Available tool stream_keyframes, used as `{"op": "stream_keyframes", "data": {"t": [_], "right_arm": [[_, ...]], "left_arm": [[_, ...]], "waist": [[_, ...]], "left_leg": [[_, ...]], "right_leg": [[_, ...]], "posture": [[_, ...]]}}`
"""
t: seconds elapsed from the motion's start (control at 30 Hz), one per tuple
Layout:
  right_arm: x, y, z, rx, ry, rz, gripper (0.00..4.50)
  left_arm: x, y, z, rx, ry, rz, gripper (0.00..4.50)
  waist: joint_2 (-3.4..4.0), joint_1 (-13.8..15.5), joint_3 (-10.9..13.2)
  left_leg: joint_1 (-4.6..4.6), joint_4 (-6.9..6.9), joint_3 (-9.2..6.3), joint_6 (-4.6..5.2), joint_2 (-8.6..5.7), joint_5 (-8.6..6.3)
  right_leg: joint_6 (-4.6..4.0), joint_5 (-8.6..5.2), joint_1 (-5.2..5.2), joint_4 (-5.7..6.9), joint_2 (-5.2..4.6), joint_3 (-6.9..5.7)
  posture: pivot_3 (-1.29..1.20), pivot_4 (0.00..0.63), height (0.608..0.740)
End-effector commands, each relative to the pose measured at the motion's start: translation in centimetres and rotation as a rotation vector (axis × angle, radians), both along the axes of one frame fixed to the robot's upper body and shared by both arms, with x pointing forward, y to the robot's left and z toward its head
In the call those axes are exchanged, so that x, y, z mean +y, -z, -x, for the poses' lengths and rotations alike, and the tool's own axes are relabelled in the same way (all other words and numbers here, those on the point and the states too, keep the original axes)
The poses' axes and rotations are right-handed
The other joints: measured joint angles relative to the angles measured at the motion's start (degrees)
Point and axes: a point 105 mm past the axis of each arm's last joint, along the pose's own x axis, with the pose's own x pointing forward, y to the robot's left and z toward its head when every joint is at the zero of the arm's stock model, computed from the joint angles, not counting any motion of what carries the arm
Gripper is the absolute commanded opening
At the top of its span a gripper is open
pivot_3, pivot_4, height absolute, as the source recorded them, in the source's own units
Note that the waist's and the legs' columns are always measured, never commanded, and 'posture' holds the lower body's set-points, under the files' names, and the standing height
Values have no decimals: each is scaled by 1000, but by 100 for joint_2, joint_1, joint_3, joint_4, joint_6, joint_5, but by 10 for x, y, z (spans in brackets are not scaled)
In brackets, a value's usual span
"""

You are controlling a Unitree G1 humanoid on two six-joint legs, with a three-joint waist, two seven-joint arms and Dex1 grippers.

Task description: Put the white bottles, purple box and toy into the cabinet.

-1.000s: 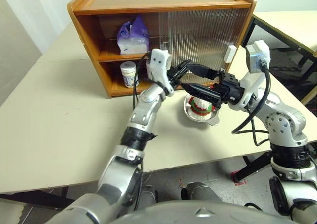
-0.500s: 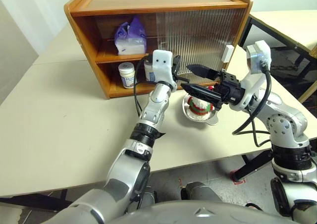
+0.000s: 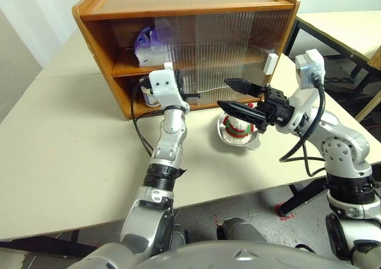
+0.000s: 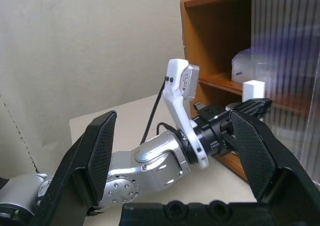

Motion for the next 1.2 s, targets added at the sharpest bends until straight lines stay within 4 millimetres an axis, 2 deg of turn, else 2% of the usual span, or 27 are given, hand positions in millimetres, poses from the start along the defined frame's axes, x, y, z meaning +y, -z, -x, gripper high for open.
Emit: {"op": "stream_keyframes", "data": {"t": [0.03,0.37,0.57,0.67,0.73,0.87,0.93,1.0,1.07,1.2], "right_arm": [[2,-1,0,1,-20,0,4500],[5,0,-2,6,-41,-5,4500],[6,1,-3,8,-47,-6,4500],[6,1,-3,7,-48,-7,4500],[6,0,-3,7,-49,-7,4500],[7,1,-3,6,-50,-7,4500],[7,1,-3,5,-50,-7,4500],[6,0,-3,3,-48,-7,4500],[6,0,-3,2,-47,-6,4500],[2,3,-7,6,-17,6,4500]], "left_arm": [[21,0,5,9,-87,-7,23],[74,0,20,11,-312,-8,23],[86,-4,26,1,-383,-23,23],[82,-2,24,9,-357,-20,23],[72,-1,21,9,-289,4,23],[30,-8,17,-31,0,30,23],[-5,-15,21,-66,244,9,409],[-21,-21,28,-102,400,-45,980],[-24,-25,31,-119,475,-45,1626],[-13,-41,41,-160,710,43,3014]], "waist": [[0,15,1],[-1,160,3],[-1,275,3],[-2,315,4],[-2,319,4],[-2,352,3],[-4,383,3],[-4,405,3],[-4,411,3],[-4,381,2]], "left_leg": [[0,0,0,-1,0,-1],[0,-8,-5,-13,5,-8],[0,-13,-8,-18,6,-10],[0,-13,-9,-23,8,-13],[0,-13,-9,-29,9,-17],[-1,-13,-20,-43,13,-25],[-2,-13,-24,-53,14,-31],[-5,-13,-34,-69,18,-40],[-5,-13,-36,-84,25,-49],[-4,-14,-31,-88,56,-52]], "right_leg": [[-1,0,-1,0,0,0],[-16,-7,-9,2,0,5],[-31,-10,-13,4,0,9],[-35,-10,-14,4,0,11],[-40,-10,-15,5,0,14],[-55,-13,-17,9,-3,22],[-62,-15,-20,14,-4,21],[-77,-17,-23,21,-5,19],[-94,-16,-25,24,-8,19],[-104,-21,-36,29,9,8]], "posture": [[-120,19,740],[-93,21,740],[-87,20,740],[-87,19,740],[-87,19,740],[-88,17,740],[-92,13,740],[-92,13,740],[-92,13,740],[-103,7,740]]}}
